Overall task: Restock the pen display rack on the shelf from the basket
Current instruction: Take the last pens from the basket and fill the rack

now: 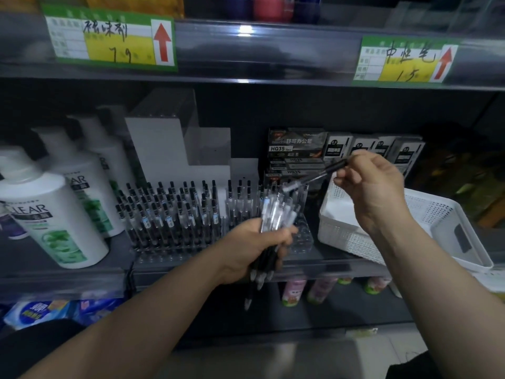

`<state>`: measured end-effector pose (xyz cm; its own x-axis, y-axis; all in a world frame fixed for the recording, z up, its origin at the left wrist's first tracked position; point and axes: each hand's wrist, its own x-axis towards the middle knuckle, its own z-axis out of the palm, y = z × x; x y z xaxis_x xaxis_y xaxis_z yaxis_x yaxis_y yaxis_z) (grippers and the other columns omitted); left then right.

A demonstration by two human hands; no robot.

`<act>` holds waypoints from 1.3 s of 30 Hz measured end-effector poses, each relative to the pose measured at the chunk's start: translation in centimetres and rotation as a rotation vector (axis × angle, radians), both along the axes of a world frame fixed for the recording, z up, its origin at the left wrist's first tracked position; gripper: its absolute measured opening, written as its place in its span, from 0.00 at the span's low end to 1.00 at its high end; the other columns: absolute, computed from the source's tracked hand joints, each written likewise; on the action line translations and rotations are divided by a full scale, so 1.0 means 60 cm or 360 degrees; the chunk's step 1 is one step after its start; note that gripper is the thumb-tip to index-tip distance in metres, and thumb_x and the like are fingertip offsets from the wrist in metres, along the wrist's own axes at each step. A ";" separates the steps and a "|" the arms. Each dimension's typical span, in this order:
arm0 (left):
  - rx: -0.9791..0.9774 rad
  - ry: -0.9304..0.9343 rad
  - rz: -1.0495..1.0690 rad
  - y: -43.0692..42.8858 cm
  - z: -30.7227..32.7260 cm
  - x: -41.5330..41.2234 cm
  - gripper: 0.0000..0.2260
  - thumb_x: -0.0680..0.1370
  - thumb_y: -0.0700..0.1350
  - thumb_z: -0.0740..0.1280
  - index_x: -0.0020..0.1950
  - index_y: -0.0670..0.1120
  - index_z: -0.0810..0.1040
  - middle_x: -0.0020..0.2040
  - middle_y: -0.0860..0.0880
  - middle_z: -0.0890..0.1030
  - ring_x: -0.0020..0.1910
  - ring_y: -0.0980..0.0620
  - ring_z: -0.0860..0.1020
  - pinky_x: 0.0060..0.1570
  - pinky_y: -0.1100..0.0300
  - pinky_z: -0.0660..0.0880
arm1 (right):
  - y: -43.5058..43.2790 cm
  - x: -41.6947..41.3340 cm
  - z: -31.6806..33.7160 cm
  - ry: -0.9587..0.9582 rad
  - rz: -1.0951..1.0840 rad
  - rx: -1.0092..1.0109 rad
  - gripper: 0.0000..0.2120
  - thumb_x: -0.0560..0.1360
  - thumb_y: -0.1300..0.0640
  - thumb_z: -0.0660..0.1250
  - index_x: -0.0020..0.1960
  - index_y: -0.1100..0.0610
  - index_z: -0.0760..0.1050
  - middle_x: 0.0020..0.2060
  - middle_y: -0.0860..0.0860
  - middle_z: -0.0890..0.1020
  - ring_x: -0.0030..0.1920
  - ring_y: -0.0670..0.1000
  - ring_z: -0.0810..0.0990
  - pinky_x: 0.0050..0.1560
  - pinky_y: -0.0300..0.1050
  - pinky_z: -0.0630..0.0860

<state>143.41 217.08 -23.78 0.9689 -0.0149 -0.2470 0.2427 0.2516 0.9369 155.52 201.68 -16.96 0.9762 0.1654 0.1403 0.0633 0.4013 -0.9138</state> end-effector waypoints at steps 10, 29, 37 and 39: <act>-0.0292 -0.0103 0.0433 0.003 0.023 0.024 0.17 0.78 0.44 0.66 0.61 0.34 0.72 0.35 0.50 0.80 0.33 0.54 0.75 0.35 0.59 0.77 | -0.006 -0.063 -0.042 -0.0738 0.0363 -0.0901 0.16 0.68 0.76 0.66 0.36 0.55 0.74 0.30 0.48 0.75 0.31 0.46 0.71 0.34 0.35 0.70; -0.0310 -0.0092 -0.0027 -0.024 0.024 0.008 0.06 0.80 0.39 0.64 0.55 0.39 0.77 0.42 0.45 0.82 0.44 0.48 0.83 0.49 0.51 0.82 | 0.013 -0.061 -0.056 -0.0009 0.1075 -0.0853 0.19 0.74 0.49 0.66 0.48 0.66 0.77 0.25 0.51 0.72 0.25 0.50 0.68 0.26 0.41 0.66; -0.0113 -0.0110 -0.0197 -0.025 0.024 0.003 0.04 0.75 0.40 0.68 0.46 0.41 0.82 0.42 0.44 0.84 0.42 0.49 0.83 0.50 0.53 0.79 | 0.019 -0.062 -0.056 0.0261 0.1374 -0.0722 0.19 0.72 0.51 0.66 0.60 0.57 0.79 0.16 0.48 0.64 0.17 0.46 0.64 0.21 0.36 0.65; -0.0137 -0.0098 -0.0179 -0.026 0.027 0.002 0.05 0.75 0.39 0.67 0.46 0.40 0.82 0.41 0.44 0.84 0.41 0.49 0.83 0.48 0.55 0.81 | 0.021 -0.062 -0.055 0.0244 0.1399 -0.0711 0.18 0.74 0.51 0.64 0.60 0.58 0.79 0.16 0.48 0.64 0.17 0.46 0.63 0.20 0.36 0.64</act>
